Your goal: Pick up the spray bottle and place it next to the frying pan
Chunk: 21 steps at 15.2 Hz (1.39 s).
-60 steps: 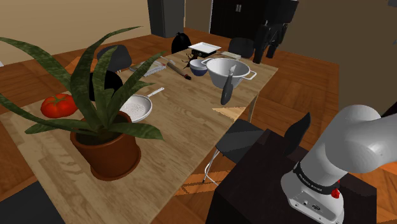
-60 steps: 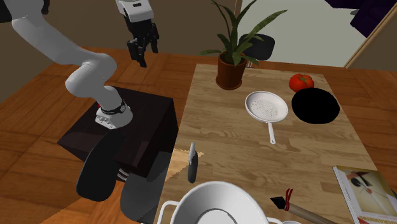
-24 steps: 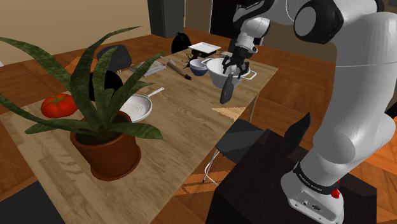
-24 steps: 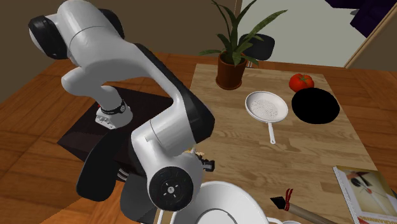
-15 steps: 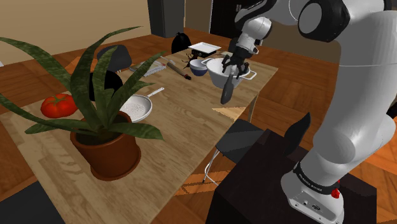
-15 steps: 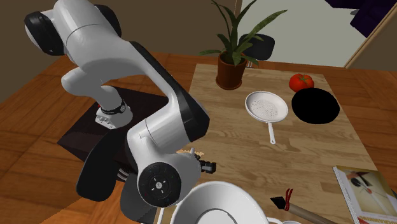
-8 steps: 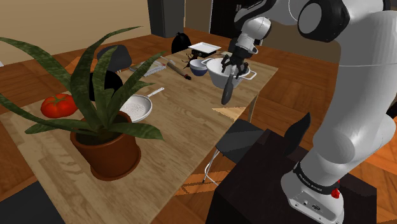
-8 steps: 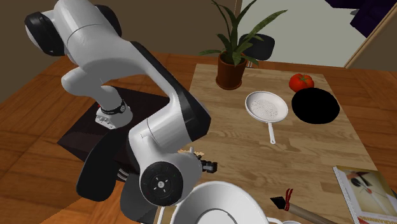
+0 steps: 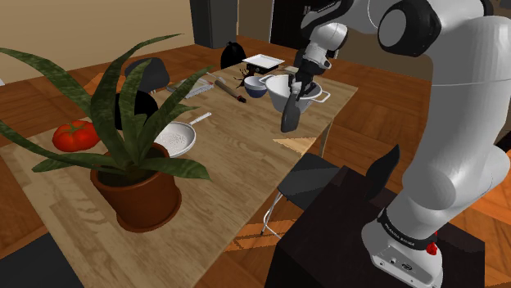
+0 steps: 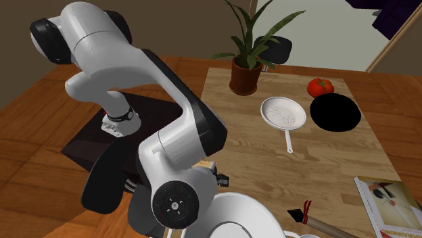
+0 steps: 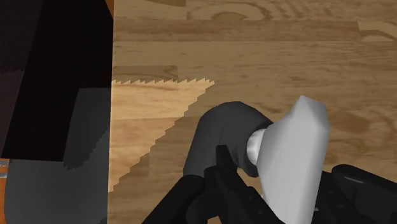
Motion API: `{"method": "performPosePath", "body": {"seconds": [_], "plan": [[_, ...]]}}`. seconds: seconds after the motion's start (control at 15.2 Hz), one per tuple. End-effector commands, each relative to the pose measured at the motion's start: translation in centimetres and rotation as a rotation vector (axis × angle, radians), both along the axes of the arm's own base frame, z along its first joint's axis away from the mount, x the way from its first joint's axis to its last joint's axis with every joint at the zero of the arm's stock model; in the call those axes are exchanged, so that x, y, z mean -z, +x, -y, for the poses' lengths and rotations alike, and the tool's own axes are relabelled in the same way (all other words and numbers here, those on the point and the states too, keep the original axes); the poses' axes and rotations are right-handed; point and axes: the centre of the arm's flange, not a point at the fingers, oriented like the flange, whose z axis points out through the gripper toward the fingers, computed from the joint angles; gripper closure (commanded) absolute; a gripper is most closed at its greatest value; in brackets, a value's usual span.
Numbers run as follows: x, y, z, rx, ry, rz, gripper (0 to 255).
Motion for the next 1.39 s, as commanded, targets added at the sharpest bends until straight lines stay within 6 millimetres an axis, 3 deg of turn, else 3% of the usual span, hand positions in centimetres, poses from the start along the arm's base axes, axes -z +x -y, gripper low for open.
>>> {"method": "performPosePath", "body": {"seconds": [0.0, 0.07, 0.13, 1.32], "plan": [[6.2, 0.5, -0.2, -0.006, 0.042, -0.092, 255], [6.1, 0.3, -0.1, -0.006, 0.042, -0.092, 255], [6.4, -1.3, -1.0, -0.006, 0.039, -0.089, 255], [-3.1, -1.3, -1.0, -0.006, 0.039, -0.089, 255]]}}
